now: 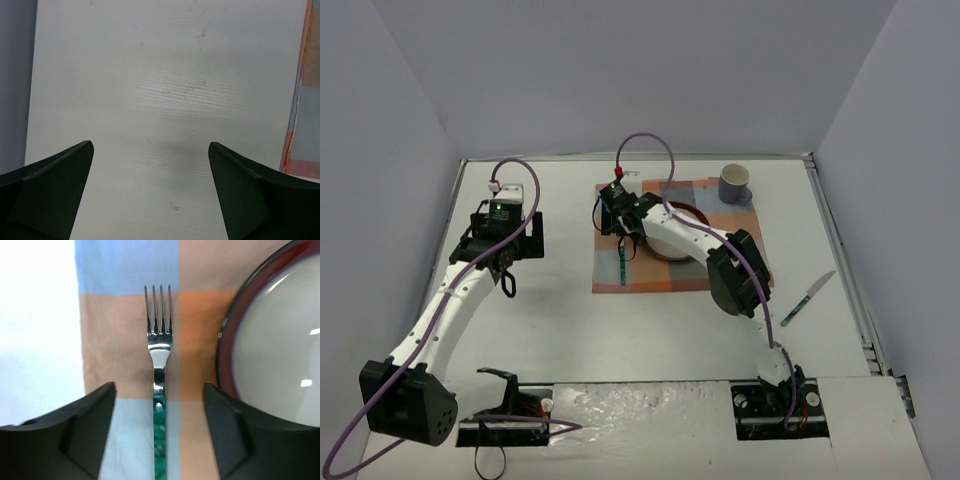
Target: Set the dinner table for one person
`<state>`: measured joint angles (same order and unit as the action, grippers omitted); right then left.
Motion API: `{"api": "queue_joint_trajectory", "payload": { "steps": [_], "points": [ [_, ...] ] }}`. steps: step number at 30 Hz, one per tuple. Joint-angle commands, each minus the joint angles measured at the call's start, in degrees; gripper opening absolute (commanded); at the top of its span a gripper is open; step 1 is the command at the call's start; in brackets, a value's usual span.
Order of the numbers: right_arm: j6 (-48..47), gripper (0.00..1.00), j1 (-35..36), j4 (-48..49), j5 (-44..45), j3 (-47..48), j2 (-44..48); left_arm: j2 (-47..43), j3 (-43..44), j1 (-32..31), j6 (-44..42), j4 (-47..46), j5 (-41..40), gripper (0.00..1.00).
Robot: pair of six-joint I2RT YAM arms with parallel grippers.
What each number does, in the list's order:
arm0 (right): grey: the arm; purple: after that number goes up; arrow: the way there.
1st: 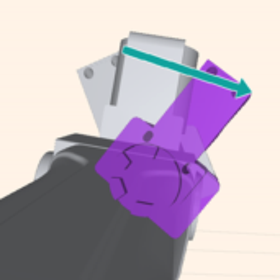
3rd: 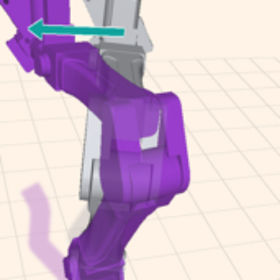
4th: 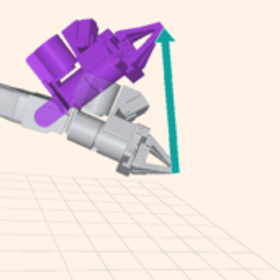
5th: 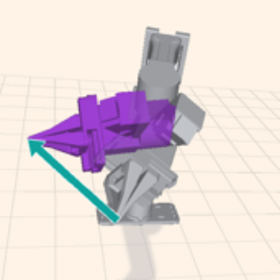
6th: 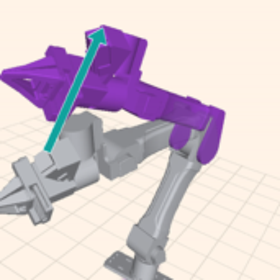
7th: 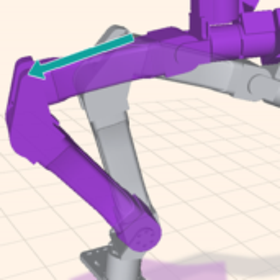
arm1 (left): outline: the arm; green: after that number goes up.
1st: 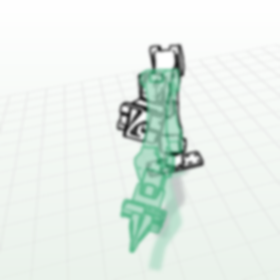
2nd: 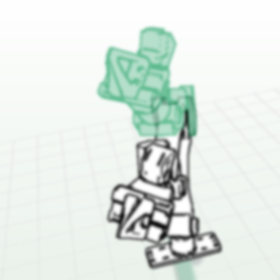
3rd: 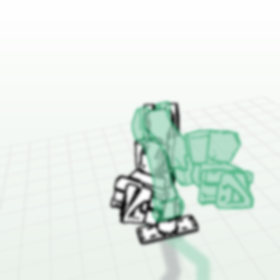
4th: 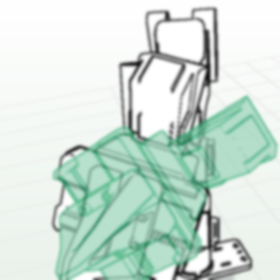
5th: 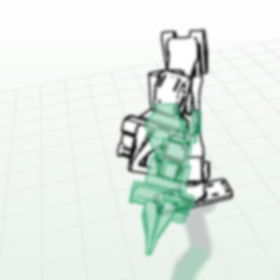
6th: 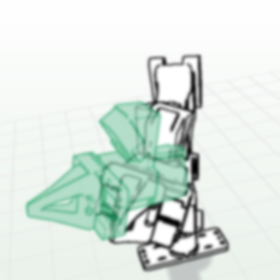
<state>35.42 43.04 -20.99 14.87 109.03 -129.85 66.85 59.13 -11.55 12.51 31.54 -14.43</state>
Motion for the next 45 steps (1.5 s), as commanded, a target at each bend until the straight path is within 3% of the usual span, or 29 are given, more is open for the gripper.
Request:
{"api": "queue_joint_trajectory", "payload": {
  "steps": [1, 8, 14, 18, 23, 45],
  "points": [
    [-0.7, 0.76, -2.2, 1.2, 7.3, -4.2, 18.3, -1.2, 2.0, 0.2, 0.7, -1.1, -0.1, 0.97],
    [1.0, 1.00, -15.1, 1.6, 11.6, -25.5, 37.4, -1.3, 2.0, 0.2, 0.9, -1.0, 0.5, 0.97],
    [1.6, 1.00, -28.7, 1.7, 11.8, -40.8, 51.1, -1.4, 2.2, 0.2, 0.9, -1.0, 1.1, 0.97],
    [2.3, 1.00, -39.1, 1.9, 7.5, -49.8, 54.3, -1.4, 2.2, 0.3, 1.0, -0.9, 1.3, 0.97],
    [3.6, 0.89, -49.1, 3.6, 6.2, -57.8, 54.6, -1.7, 2.1, 0.3, 1.0, -1.0, 1.2, 0.97],
    [2.0, 0.74, -58.9, 12.2, -0.9, -71.4, 48.2, 1.9, 1.5, 0.2, 1.2, -2.0, 1.5, 0.97]
  ]
}}
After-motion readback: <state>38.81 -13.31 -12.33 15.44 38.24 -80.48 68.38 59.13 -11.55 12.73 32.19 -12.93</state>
